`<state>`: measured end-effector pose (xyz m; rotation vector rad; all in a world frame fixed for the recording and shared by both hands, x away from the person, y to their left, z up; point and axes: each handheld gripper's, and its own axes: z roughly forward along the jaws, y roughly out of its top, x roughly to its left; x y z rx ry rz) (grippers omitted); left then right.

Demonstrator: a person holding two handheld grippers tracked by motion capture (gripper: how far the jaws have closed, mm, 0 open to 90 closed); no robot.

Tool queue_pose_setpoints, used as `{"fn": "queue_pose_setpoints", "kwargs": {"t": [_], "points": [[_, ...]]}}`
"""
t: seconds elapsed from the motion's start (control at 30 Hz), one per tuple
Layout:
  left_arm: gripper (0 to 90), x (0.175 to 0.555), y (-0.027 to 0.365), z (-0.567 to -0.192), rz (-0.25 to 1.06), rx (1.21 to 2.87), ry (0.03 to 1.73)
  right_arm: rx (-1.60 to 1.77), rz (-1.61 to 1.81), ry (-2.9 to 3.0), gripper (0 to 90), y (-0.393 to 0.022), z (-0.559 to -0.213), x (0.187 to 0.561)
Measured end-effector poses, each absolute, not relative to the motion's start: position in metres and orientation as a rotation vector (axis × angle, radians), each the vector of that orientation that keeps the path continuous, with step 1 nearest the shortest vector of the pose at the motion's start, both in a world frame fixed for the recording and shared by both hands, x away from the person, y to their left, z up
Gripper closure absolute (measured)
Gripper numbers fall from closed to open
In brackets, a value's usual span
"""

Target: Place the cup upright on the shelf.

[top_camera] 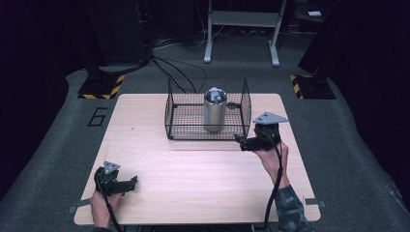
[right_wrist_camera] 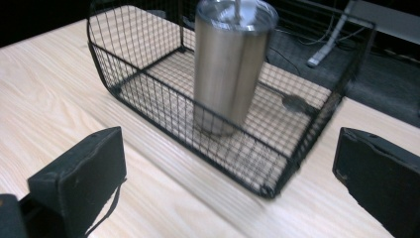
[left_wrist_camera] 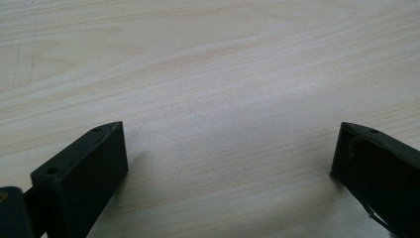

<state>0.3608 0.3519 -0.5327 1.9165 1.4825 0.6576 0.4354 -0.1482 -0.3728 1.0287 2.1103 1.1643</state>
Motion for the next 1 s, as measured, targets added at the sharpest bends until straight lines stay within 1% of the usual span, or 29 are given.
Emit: {"fn": "queue_pose_setpoints", "kwargs": {"t": [0.3, 0.77, 1.0], "points": [[0.5, 0.361, 0.352, -0.533, 0.664, 1.912, 1.480, 1.125, 1.115, 2.095, 0.0, -0.173, -0.412, 0.407], [0.5, 0.361, 0.351, -0.533, 0.666, 1.914, 1.478, 1.375, 0.971, 2.136, 0.0, -0.209, -0.508, 0.377], [0.5, 0.361, 0.351, -0.533, 0.665, 1.913, 1.479, 1.423, 0.928, 2.130, 0.0, -0.217, -0.528, 0.370]]}}
